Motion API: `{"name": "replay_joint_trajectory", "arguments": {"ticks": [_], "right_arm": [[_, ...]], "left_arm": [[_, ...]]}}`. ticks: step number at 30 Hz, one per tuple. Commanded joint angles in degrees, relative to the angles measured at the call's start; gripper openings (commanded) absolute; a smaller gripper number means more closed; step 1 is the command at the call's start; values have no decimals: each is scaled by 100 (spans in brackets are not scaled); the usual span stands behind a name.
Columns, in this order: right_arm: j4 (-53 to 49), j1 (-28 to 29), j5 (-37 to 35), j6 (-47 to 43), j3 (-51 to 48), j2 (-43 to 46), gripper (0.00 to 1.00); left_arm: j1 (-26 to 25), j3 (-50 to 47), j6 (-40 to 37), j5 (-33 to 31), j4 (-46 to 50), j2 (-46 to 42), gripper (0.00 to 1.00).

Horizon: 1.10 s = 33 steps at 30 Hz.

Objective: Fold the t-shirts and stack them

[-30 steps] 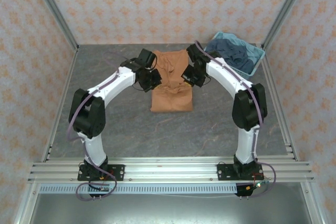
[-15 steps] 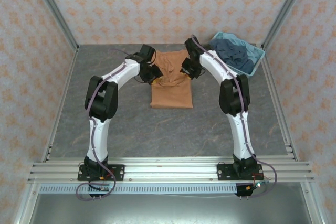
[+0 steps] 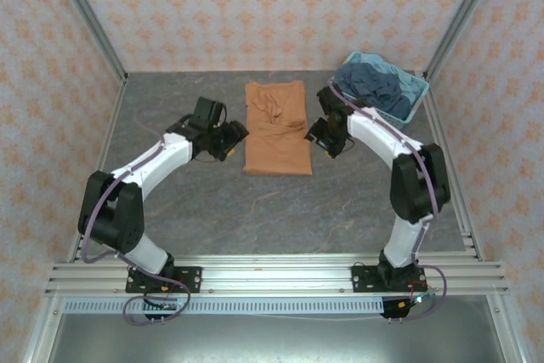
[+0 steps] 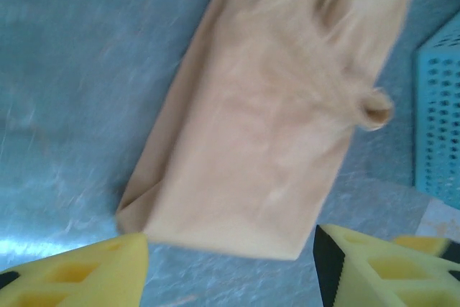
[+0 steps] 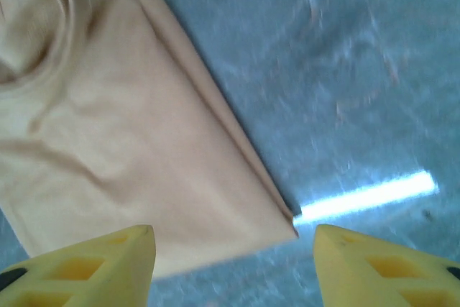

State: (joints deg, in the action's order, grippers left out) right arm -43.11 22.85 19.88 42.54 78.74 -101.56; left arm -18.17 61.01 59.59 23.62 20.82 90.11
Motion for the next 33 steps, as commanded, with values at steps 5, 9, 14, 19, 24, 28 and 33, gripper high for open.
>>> {"name": "replay_joint_trajectory", "arguments": {"ticks": [5,9,14,19,24,28,33], "right_arm": [[1484,207,724,855,-1339,119,61],[1610,235,759,952,-1537,-108,60],[1940,229,780,1044,-1499,-420,53],[1885,221,703,1063,-1142,-791,27],[1657,210,421,1009,-829,-608,0],[1184,120,243,862,-243,-322,0],[482,66,69,649,634,-72,0]], "left_arm": [[-246,-785,1721,323,-1534,529,65],[-445,-702,1989,328,-1742,912,65],[-555,-594,2187,309,-2053,1323,57],[-562,-346,2053,142,-1762,1451,20],[-471,221,1587,-90,-1160,1318,0],[-325,1008,1113,-147,-595,1174,0],[-248,1586,729,-226,-71,842,0]]}}
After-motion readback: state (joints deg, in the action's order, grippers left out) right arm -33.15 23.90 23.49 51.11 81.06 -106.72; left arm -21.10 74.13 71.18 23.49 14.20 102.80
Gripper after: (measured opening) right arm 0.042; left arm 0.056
